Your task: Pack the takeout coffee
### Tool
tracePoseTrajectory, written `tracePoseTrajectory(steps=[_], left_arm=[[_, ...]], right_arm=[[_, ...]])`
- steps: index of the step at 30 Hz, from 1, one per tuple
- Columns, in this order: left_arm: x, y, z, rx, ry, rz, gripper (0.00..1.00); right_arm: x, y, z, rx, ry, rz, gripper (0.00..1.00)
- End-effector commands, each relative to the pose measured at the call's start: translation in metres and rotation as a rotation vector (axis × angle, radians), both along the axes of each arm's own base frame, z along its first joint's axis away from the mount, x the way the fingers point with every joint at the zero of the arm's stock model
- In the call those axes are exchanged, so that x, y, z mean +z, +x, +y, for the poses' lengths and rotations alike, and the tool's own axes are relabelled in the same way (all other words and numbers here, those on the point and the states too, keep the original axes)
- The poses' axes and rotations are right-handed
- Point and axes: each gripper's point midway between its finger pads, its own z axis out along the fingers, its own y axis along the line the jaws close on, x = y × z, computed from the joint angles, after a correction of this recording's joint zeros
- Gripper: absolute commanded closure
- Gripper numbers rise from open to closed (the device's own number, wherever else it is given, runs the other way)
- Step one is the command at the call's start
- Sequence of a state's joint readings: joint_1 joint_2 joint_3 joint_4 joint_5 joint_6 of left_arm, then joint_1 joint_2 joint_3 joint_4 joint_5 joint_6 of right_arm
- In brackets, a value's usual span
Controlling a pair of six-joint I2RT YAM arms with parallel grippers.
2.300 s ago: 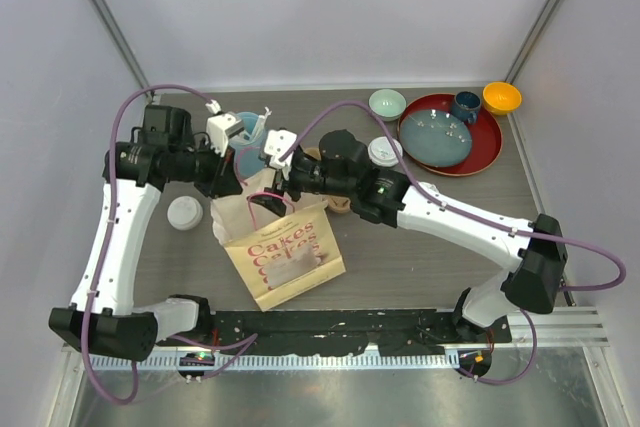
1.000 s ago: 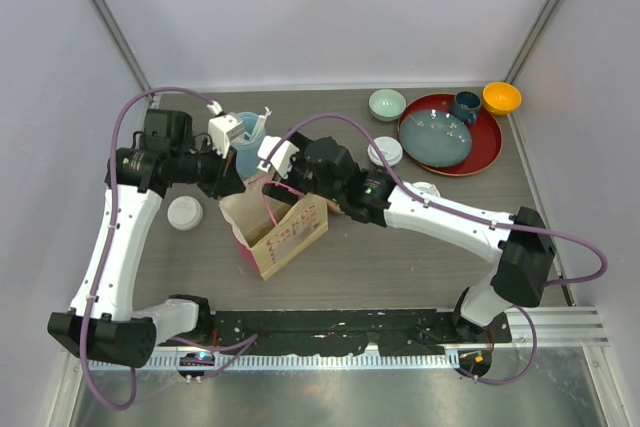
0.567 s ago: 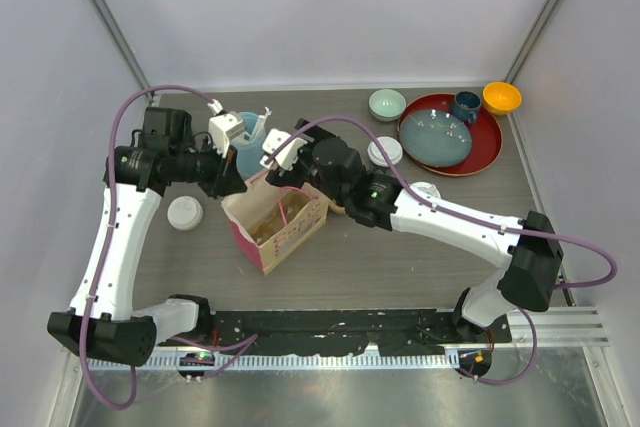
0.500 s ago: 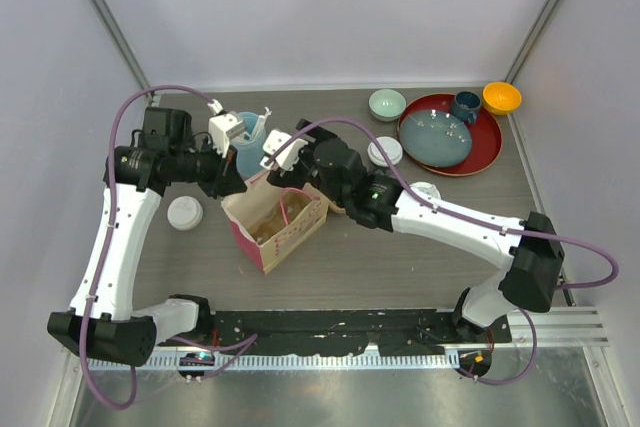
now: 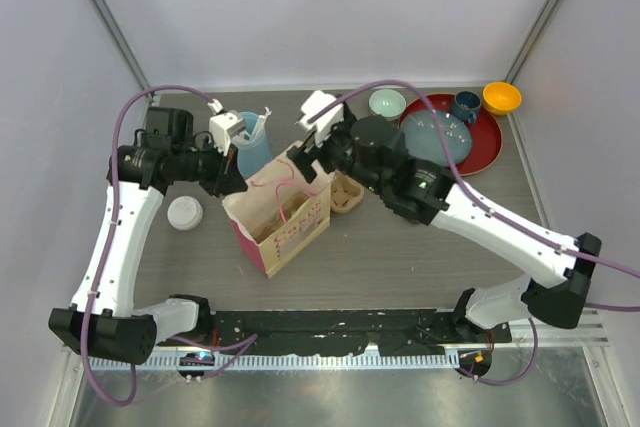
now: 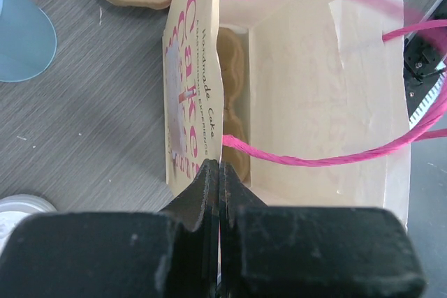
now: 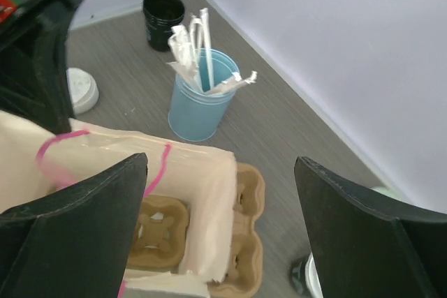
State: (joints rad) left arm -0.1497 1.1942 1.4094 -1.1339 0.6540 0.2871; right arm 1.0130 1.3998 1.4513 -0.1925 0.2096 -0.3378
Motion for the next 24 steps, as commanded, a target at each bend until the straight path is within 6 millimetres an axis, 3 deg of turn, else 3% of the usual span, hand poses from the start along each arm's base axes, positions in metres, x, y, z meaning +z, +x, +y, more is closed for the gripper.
tracePoseTrajectory(steps=[1,3,4,5,7,8,11,15,18,20,24], left_arm=[[0.008,0.003,-0.002,0.003,-0.012,-0.036,1.00],[0.008,0.001,-0.001,-0.003,-0.007,-0.038,1.00],[0.008,0.001,-0.001,-0.004,-0.005,-0.040,1.00],[0.008,0.000,-0.001,-0.007,-0.003,-0.042,1.00],[0.007,0.000,0.000,-0.005,0.000,-0.038,1.00],[0.005,-0.001,0.000,-0.008,0.001,-0.034,1.00],[0.005,-0.002,0.000,-0.012,0.002,-0.032,1.00],[0.008,-0.005,-0.002,-0.026,-0.004,-0.036,1.00],[0.010,-0.007,-0.003,-0.039,-0.007,-0.041,1.00],[0.009,-0.007,-0.002,-0.036,0.001,-0.043,1.00],[0.010,-0.008,-0.003,-0.045,0.003,-0.047,1.00]], right_arm=[[0.029,0.018,-0.072,-0.265,0.229,0.183,0.08],[0.019,0.027,-0.107,-0.381,0.267,0.245,0.07],[0.003,0.031,-0.128,-0.456,0.272,0.313,0.07],[-0.012,0.040,-0.163,-0.556,0.269,0.338,0.08],[-0.055,0.039,-0.204,-0.693,0.197,0.413,0.10],[-0.061,0.040,-0.230,-0.756,0.198,0.424,0.12],[-0.104,0.031,-0.269,-0.828,0.148,0.519,0.19],[-0.151,0.023,-0.304,-0.889,0.135,0.650,0.26],[-0.187,0.021,-0.327,-0.945,0.113,0.751,0.41],[-0.208,0.018,-0.327,-0.926,0.095,0.835,0.52],[-0.222,0.019,-0.325,-0.921,0.082,0.872,0.53]])
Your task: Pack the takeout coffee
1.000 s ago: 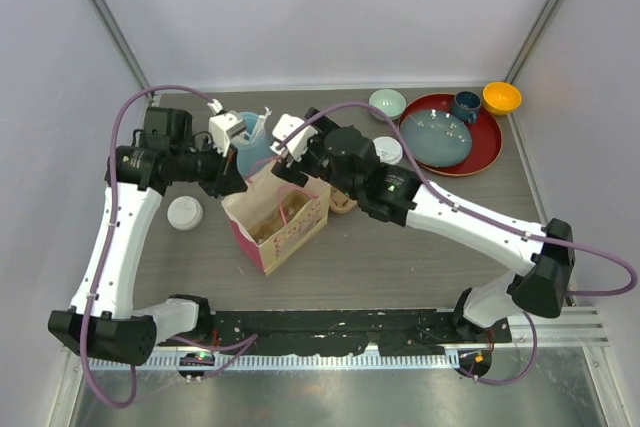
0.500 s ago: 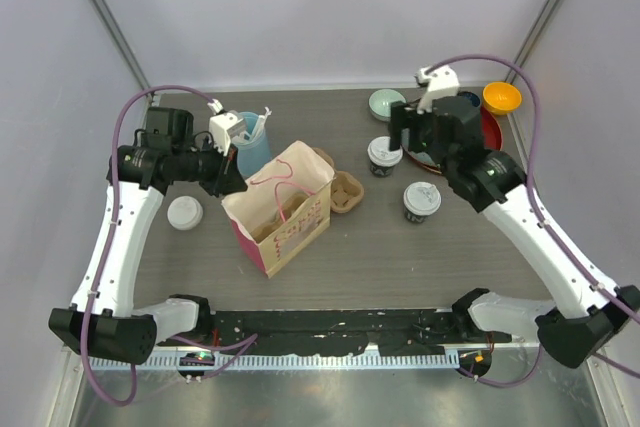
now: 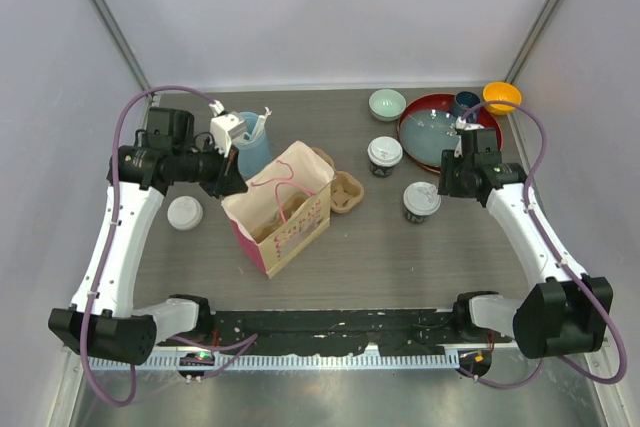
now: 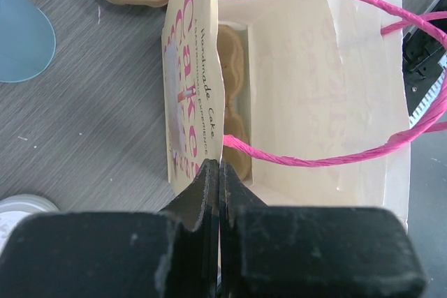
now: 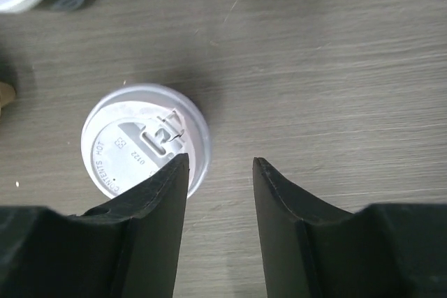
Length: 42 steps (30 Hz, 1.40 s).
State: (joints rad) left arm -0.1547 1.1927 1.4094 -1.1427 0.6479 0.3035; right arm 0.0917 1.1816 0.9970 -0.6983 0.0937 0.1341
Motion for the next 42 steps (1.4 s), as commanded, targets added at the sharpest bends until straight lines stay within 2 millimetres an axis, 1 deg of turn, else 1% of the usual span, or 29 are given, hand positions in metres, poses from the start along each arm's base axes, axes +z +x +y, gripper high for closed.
tracePoseTrajectory(steps=[1,3,6,9,10,12,13,15,18,19,22,31,32,33,35,36,38,42], left_arm=[[0.011,-0.006,-0.003,-0.035,-0.010,-0.042,1.00],[0.011,-0.005,-0.003,-0.032,-0.008,-0.041,1.00],[0.012,-0.005,-0.003,-0.033,-0.005,-0.043,1.00],[0.012,-0.004,-0.003,-0.033,-0.003,-0.042,1.00],[0.012,-0.004,-0.003,-0.034,-0.003,-0.044,1.00],[0.013,-0.005,-0.003,-0.034,-0.003,-0.043,1.00],[0.015,-0.005,-0.002,-0.033,-0.002,-0.047,1.00],[0.016,-0.006,-0.002,-0.038,-0.003,-0.052,1.00],[0.016,-0.005,-0.003,-0.037,-0.003,-0.051,1.00],[0.014,-0.005,-0.003,-0.037,-0.003,-0.045,1.00],[0.014,-0.005,-0.003,-0.037,-0.003,-0.049,1.00],[0.011,-0.004,-0.001,-0.032,0.006,-0.044,1.00],[0.011,-0.004,-0.001,-0.032,0.004,-0.045,1.00],[0.011,-0.004,-0.001,-0.031,0.005,-0.044,1.00],[0.012,-0.004,-0.001,-0.033,0.006,-0.049,1.00],[0.012,-0.004,-0.001,-0.033,0.007,-0.050,1.00],[0.012,-0.004,-0.001,-0.034,0.008,-0.051,1.00],[0.012,-0.005,-0.001,-0.035,0.009,-0.049,1.00]], right_arm=[[-0.005,0.003,0.015,0.059,0.058,0.006,0.54],[-0.005,0.004,0.021,0.078,0.084,0.004,0.55],[-0.008,0.005,0.019,0.065,0.078,0.008,0.57],[-0.022,0.001,0.017,0.063,0.072,0.050,0.60],[-0.024,0.000,0.017,0.062,0.071,0.060,0.62],[-0.028,-0.002,0.018,0.061,0.072,0.076,0.64],[-0.027,-0.001,0.012,0.038,0.045,0.072,0.64],[-0.025,0.000,0.012,0.039,0.048,0.064,0.65],[-0.025,0.001,0.014,0.043,0.054,0.059,0.69],[-0.027,0.002,0.014,0.046,0.051,0.064,0.72],[-0.032,0.001,0.012,0.044,0.039,0.088,0.72],[-0.039,0.004,0.021,0.091,0.012,0.116,0.74],[-0.041,0.003,0.021,0.093,0.001,0.131,0.75],[-0.040,0.005,0.022,0.095,-0.006,0.129,0.79],[-0.039,0.004,0.022,0.100,-0.029,0.131,0.83],[-0.037,0.004,0.021,0.098,-0.039,0.127,0.87],[-0.032,0.003,0.021,0.102,-0.055,0.119,0.90],[-0.027,0.005,0.026,0.123,-0.039,0.099,0.99]])
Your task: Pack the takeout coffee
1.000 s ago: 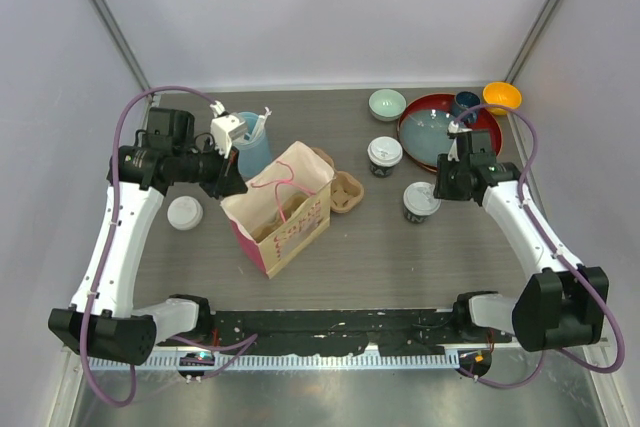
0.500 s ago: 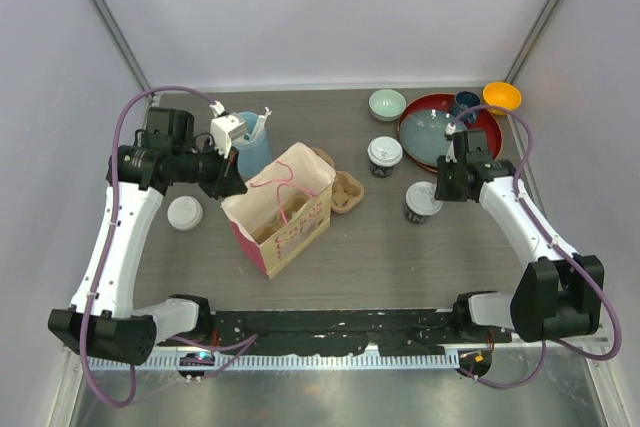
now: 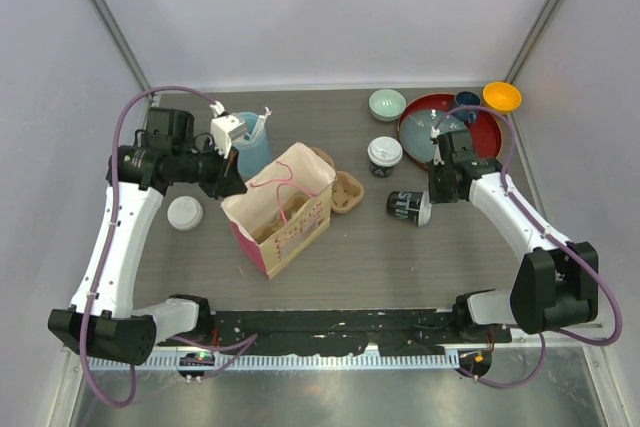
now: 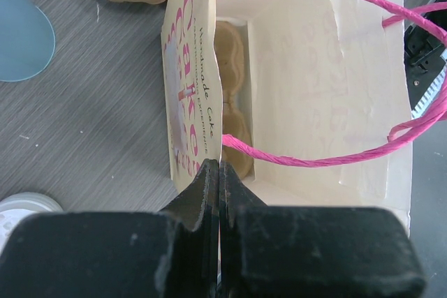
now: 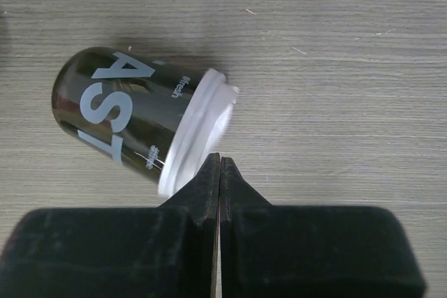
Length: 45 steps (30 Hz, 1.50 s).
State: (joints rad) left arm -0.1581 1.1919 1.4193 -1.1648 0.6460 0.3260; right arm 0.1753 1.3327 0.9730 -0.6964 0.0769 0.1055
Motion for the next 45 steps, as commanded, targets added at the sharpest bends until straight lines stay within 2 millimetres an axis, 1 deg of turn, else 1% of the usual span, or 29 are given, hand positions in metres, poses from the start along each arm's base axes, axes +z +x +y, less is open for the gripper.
tracePoseTrajectory(steps=[1,5,7,9,10,11,12,13,14,16,17,19,20,21,22,24,25,27,28,30,33,36,37,41,45], left_arm=[[0.011,-0.001,-0.001,-0.019,-0.003,-0.044,1.00],[0.011,-0.002,-0.001,-0.020,-0.002,-0.046,1.00],[0.011,-0.002,-0.001,-0.022,0.001,-0.045,1.00],[0.011,-0.003,-0.001,-0.024,0.003,-0.044,1.00],[0.011,-0.004,0.000,-0.026,0.004,-0.046,1.00],[0.011,-0.004,0.000,-0.026,0.004,-0.046,1.00],[0.011,-0.004,0.000,-0.027,0.005,-0.044,1.00],[0.010,-0.004,0.000,-0.027,0.005,-0.044,1.00],[0.010,-0.004,0.000,-0.027,0.005,-0.043,1.00],[0.010,-0.004,0.000,-0.028,0.006,-0.045,1.00],[0.011,-0.004,-0.001,-0.029,0.004,-0.047,1.00],[0.010,-0.004,-0.001,-0.032,0.002,-0.045,1.00],[0.011,-0.004,-0.002,-0.034,0.001,-0.046,1.00],[0.011,-0.004,-0.002,-0.035,0.000,-0.047,1.00],[0.010,-0.004,-0.002,-0.034,0.000,-0.043,1.00],[0.011,-0.005,-0.002,-0.037,-0.002,-0.045,1.00],[0.011,-0.005,-0.002,-0.036,-0.001,-0.045,1.00],[0.012,-0.006,-0.002,-0.037,-0.001,-0.046,1.00],[0.012,-0.006,-0.001,-0.037,0.001,-0.049,1.00],[0.011,-0.007,-0.001,-0.038,0.004,-0.048,1.00],[0.011,-0.007,-0.001,-0.038,0.006,-0.046,1.00],[0.011,-0.007,-0.001,-0.039,0.007,-0.046,1.00],[0.011,-0.007,-0.001,-0.038,0.006,-0.045,1.00],[0.012,-0.006,-0.001,-0.040,0.007,-0.050,1.00],[0.011,-0.005,-0.001,-0.038,0.006,-0.048,1.00]], right_arm=[[0.023,0.011,0.000,0.011,-0.007,-0.077,0.99],[0.022,0.014,-0.001,0.009,-0.011,-0.087,0.99],[0.022,0.013,0.002,0.015,0.004,-0.081,0.98],[0.024,0.011,0.004,0.006,0.020,-0.092,0.89],[0.031,0.011,0.004,-0.004,0.027,-0.121,0.85],[0.034,0.010,0.002,-0.017,0.023,-0.133,0.76],[0.037,0.009,0.000,-0.029,0.023,-0.147,0.73],[0.046,0.008,-0.001,-0.043,0.031,-0.182,0.71],[0.050,0.007,-0.001,-0.047,0.044,-0.199,0.62],[0.057,0.007,0.002,-0.051,0.082,-0.236,0.50],[0.060,0.003,0.003,-0.048,0.102,-0.256,0.37],[0.061,0.005,0.010,-0.026,0.138,-0.286,0.27],[0.058,0.003,0.015,-0.008,0.170,-0.282,0.23],[0.049,0.000,0.015,-0.007,0.169,-0.262,0.23],[0.045,0.002,0.015,-0.010,0.170,-0.257,0.22],[0.030,0.001,0.021,0.000,0.198,-0.220,0.22],[0.028,0.003,0.025,0.007,0.214,-0.223,0.22],[0.013,0.001,0.025,-0.005,0.215,-0.187,0.24],[0.010,0.003,0.024,-0.015,0.211,-0.186,0.25],[0.004,0.003,0.025,-0.012,0.216,-0.164,0.31],[0.002,0.006,0.028,-0.006,0.230,-0.168,0.37],[-0.005,0.006,0.031,0.002,0.241,-0.155,0.45],[-0.006,0.006,0.032,0.003,0.243,-0.154,0.50],[-0.008,0.009,0.032,0.017,0.238,-0.158,0.56],[-0.010,0.011,0.034,0.027,0.244,-0.152,0.57]])
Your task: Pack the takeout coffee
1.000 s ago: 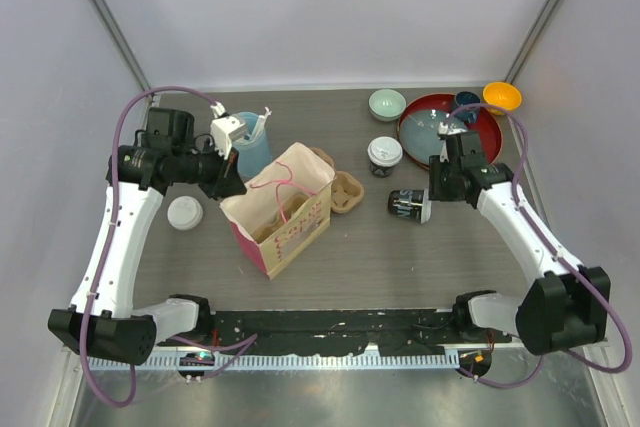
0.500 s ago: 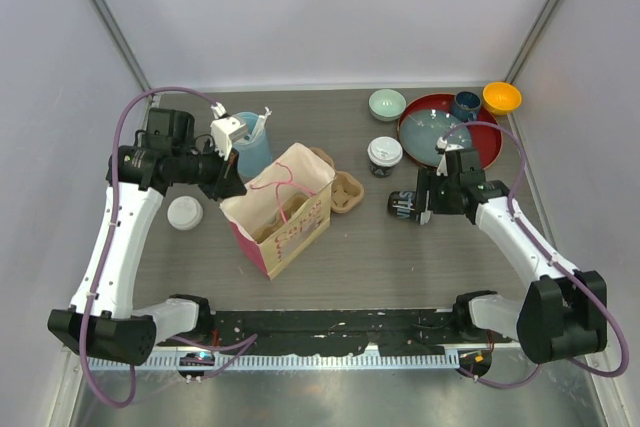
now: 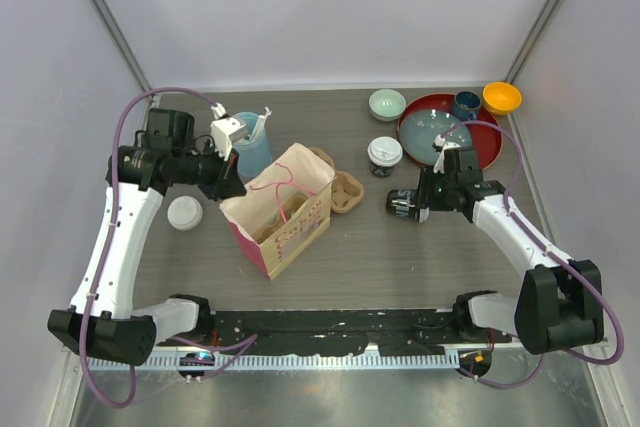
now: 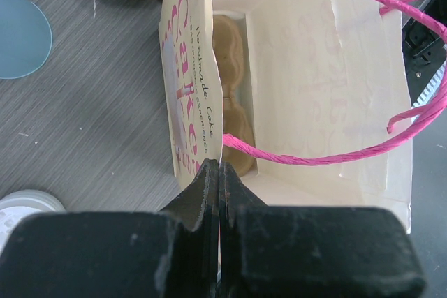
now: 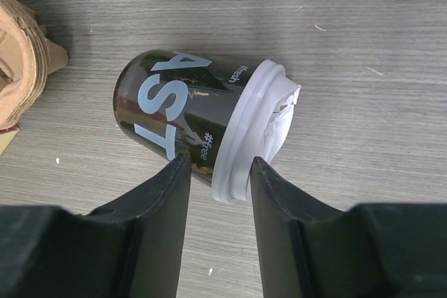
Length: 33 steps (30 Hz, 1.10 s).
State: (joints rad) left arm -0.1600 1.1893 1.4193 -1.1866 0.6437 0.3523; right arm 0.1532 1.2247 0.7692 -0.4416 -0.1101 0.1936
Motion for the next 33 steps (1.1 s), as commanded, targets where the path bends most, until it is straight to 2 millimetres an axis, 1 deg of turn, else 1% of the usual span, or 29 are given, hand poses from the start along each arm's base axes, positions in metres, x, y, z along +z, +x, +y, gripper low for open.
tracePoseTrajectory(steps=[1,3,4,6,7,9,10,13,16,19,22,23,24,25,27,28,29,30,31,32,33], left_arm=[[0.014,-0.001,-0.002,-0.021,-0.009,-0.050,1.00],[0.014,-0.002,-0.002,-0.021,-0.008,-0.051,1.00],[0.014,-0.002,-0.002,-0.021,-0.008,-0.053,1.00],[0.014,-0.002,-0.002,-0.021,-0.006,-0.053,1.00],[0.014,-0.002,-0.002,-0.022,-0.006,-0.057,1.00],[0.014,-0.002,-0.001,-0.020,-0.005,-0.054,1.00],[0.015,-0.001,-0.002,-0.021,-0.006,-0.056,1.00],[0.015,-0.001,-0.002,-0.022,-0.008,-0.057,1.00],[0.015,-0.001,-0.002,-0.021,-0.006,-0.056,1.00],[0.015,-0.001,-0.001,-0.022,-0.004,-0.059,1.00],[0.015,-0.001,-0.001,-0.022,-0.004,-0.061,1.00],[0.015,0.000,-0.001,-0.022,-0.005,-0.062,1.00],[0.015,-0.001,-0.001,-0.022,-0.004,-0.059,1.00],[0.015,0.000,-0.001,-0.020,-0.002,-0.061,1.00],[0.015,0.000,-0.001,-0.021,-0.003,-0.060,1.00],[0.015,0.000,-0.002,-0.022,-0.005,-0.062,1.00],[0.015,0.001,-0.001,-0.020,-0.002,-0.061,1.00],[0.015,0.001,-0.001,-0.021,-0.003,-0.061,1.00],[0.014,0.001,-0.001,-0.020,-0.002,-0.060,1.00],[0.015,0.001,-0.001,-0.020,-0.002,-0.063,1.00],[0.016,0.001,-0.001,-0.020,-0.002,-0.063,1.00]], right_arm=[[0.003,0.012,0.004,0.015,0.016,-0.032,0.60],[0.003,0.013,0.004,0.018,0.016,-0.037,0.65],[0.004,0.013,0.004,0.019,0.015,-0.038,0.71],[0.005,0.013,0.005,0.026,0.015,-0.043,0.75],[0.006,0.012,0.005,0.028,0.017,-0.044,0.79],[0.010,0.013,0.006,0.037,0.022,-0.055,0.83],[0.011,0.013,0.007,0.042,0.022,-0.057,0.87],[0.014,0.014,0.007,0.049,0.019,-0.065,0.92],[0.016,0.015,0.007,0.059,0.020,-0.063,0.95],[0.028,0.019,0.008,0.069,0.011,-0.077,0.98],[0.035,0.019,0.006,0.070,-0.002,-0.075,0.99],[0.041,0.021,0.007,0.072,-0.006,-0.086,0.99],[0.044,0.019,0.005,0.070,-0.016,-0.081,0.99],[0.051,0.022,0.004,0.069,-0.033,-0.097,0.99],[0.054,0.017,0.004,0.089,-0.076,-0.078,0.99],[0.063,0.020,0.004,0.094,-0.094,-0.094,0.99],[0.067,0.019,0.003,0.104,-0.141,-0.098,0.99],[0.067,0.013,0.004,0.125,-0.159,-0.071,0.99],[0.078,0.017,0.000,0.112,-0.201,-0.089,0.99],[0.083,0.016,-0.003,0.109,-0.233,-0.093,0.99],[0.087,0.011,-0.002,0.134,-0.263,-0.087,0.99]])
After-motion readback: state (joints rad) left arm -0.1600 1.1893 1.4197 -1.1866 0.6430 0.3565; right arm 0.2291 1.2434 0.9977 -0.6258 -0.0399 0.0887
